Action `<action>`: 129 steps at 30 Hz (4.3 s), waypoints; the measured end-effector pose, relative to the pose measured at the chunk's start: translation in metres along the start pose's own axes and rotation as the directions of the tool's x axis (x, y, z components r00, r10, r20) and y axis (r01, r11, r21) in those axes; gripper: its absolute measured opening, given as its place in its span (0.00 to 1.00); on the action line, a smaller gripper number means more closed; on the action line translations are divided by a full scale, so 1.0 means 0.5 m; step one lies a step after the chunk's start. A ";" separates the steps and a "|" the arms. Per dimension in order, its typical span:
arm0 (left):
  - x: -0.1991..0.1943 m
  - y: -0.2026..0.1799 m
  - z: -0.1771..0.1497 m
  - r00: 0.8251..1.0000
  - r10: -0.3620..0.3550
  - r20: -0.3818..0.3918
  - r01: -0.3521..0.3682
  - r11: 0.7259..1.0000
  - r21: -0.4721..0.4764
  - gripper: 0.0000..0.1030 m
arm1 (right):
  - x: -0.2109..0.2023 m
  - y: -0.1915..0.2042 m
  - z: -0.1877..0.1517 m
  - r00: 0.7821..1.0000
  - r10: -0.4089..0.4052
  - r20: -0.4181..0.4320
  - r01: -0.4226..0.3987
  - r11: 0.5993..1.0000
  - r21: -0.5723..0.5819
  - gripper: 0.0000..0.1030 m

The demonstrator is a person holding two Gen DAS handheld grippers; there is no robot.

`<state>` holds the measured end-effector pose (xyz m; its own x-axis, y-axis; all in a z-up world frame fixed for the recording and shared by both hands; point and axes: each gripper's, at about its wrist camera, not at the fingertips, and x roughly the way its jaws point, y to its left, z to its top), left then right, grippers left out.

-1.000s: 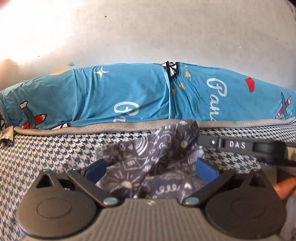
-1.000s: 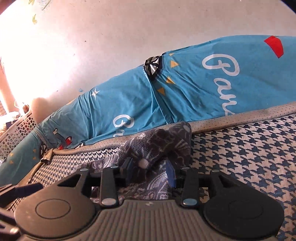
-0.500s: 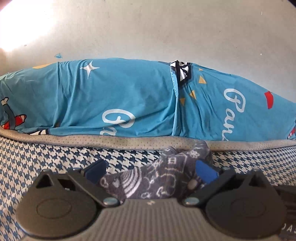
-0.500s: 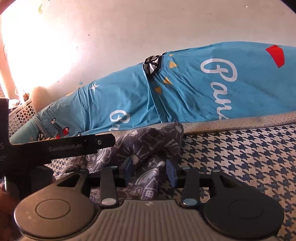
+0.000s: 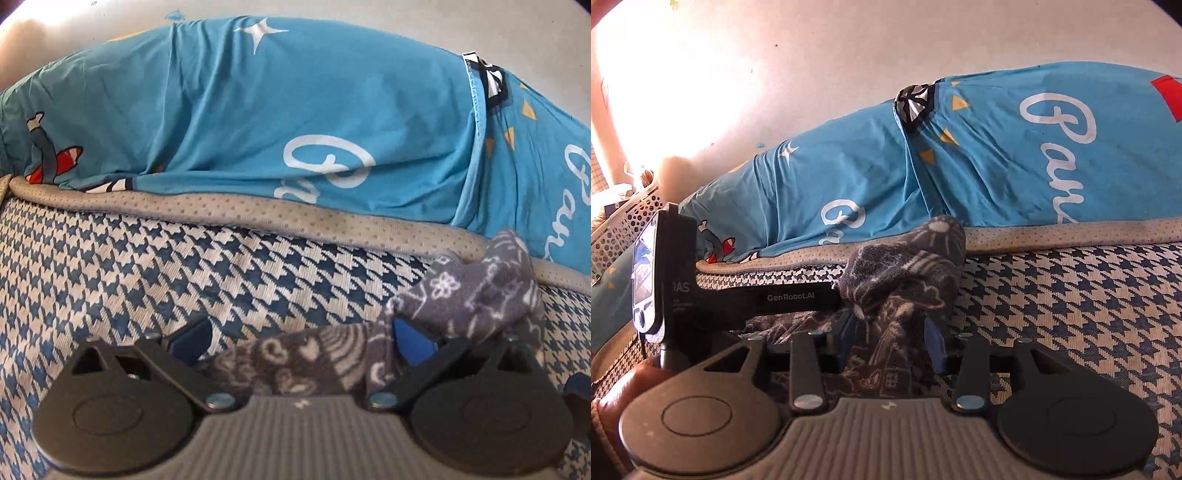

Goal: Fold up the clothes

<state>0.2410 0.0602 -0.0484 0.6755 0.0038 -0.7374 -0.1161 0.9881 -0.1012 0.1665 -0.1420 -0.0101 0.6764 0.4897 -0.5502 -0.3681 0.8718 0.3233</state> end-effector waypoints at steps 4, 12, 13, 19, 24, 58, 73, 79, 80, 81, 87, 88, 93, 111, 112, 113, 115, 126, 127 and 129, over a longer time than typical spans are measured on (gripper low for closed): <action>0.001 0.003 0.000 1.000 -0.014 -0.012 0.014 1.000 -0.014 1.00 | 0.020 0.009 -0.008 0.999 -0.008 -0.044 0.007 1.000 -0.013 0.43; -0.062 0.027 0.033 0.988 -0.149 -0.029 0.148 0.988 -0.036 1.00 | 0.010 0.019 -0.008 0.999 -0.008 -0.040 0.007 1.000 -0.030 0.43; -0.078 0.032 0.036 0.988 -0.150 -0.018 0.150 0.988 -0.022 1.00 | 0.004 0.019 -0.006 1.000 -0.004 -0.029 0.003 1.000 -0.025 0.43; -0.161 0.068 0.036 0.990 -0.135 0.037 0.131 0.987 0.088 1.00 | -0.024 0.025 -0.009 0.999 0.015 -0.033 -0.016 1.000 -0.024 0.43; -0.201 0.100 0.016 0.992 -0.120 0.041 0.115 0.988 0.107 1.00 | -0.052 0.050 -0.018 0.996 0.076 -0.045 -0.078 0.995 -0.063 0.43; -0.312 0.228 -0.163 0.998 -0.053 -0.039 0.058 0.988 0.140 1.00 | -0.198 0.163 -0.123 0.992 0.069 -0.104 -0.097 0.949 -0.299 0.45; -0.293 0.142 -0.217 0.993 -0.069 -0.094 0.091 0.963 0.253 1.00 | -0.182 0.151 -0.172 0.977 -0.059 -0.205 0.001 0.962 -0.272 0.45; -0.267 0.161 -0.248 0.990 -0.045 -0.136 0.085 0.950 0.302 1.00 | -0.152 0.130 -0.202 0.957 -0.094 -0.274 0.007 0.953 -0.302 0.46; -0.269 0.168 -0.250 0.989 -0.045 -0.138 0.085 0.950 0.299 1.00 | -0.155 0.127 -0.202 0.957 -0.092 -0.274 0.005 0.953 -0.303 0.46; -0.269 0.174 -0.251 0.989 -0.048 -0.142 0.089 0.952 0.294 1.00 | -0.157 0.121 -0.202 0.957 -0.089 -0.275 0.005 0.956 -0.292 0.47; -0.274 0.193 -0.263 0.988 -0.050 -0.148 0.090 0.956 0.280 1.00 | -0.171 0.104 -0.200 0.958 -0.099 -0.269 0.020 0.959 -0.283 0.51; -0.274 0.195 -0.264 0.988 -0.047 -0.147 0.088 0.955 0.284 1.00 | -0.172 0.104 -0.201 0.957 -0.104 -0.270 0.023 0.957 -0.289 0.52; -0.280 0.207 -0.271 0.982 -0.046 -0.182 0.093 0.962 0.257 1.00 | -0.185 0.090 -0.202 0.952 -0.132 -0.277 0.053 0.960 -0.275 0.53; -0.416 0.220 -0.304 0.996 0.028 -0.091 -0.002 0.962 0.272 1.00 | -0.352 0.123 -0.260 0.979 -0.033 -0.201 -0.028 0.956 -0.292 0.52; -0.424 0.219 -0.303 0.997 0.014 -0.079 0.007 0.965 0.260 1.00 | -0.355 0.128 -0.268 0.978 -0.031 -0.208 -0.030 0.957 -0.287 0.52; -0.433 0.217 -0.302 0.998 0.001 -0.067 0.016 0.968 0.249 1.00 | -0.359 0.132 -0.276 0.977 -0.029 -0.213 -0.033 0.959 -0.281 0.52; -0.454 0.212 -0.303 0.997 -0.056 -0.045 0.065 0.972 0.225 1.00 | -0.366 0.137 -0.290 0.975 -0.020 -0.221 -0.041 0.962 -0.269 0.52; -0.430 0.151 -0.376 0.981 -0.059 -0.184 0.126 0.918 0.376 1.00 | -0.377 0.189 -0.402 0.943 -0.041 -0.331 -0.088 0.927 -0.365 0.52; -0.433 0.155 -0.379 0.981 -0.059 -0.183 0.126 0.918 0.376 1.00 | -0.383 0.196 -0.412 0.942 -0.043 -0.332 -0.094 0.917 -0.388 0.52; -0.434 0.167 -0.383 0.978 -0.059 -0.198 0.130 0.922 0.364 1.00 | -0.391 0.202 -0.423 0.941 -0.039 -0.335 -0.106 0.909 -0.403 0.52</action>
<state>-0.0547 0.1122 -0.0249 0.5235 -0.0854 -0.8477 0.2456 0.9679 0.0542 -0.1379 -0.1464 -0.0329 0.4374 0.4324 -0.7885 -0.6635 0.7470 0.0416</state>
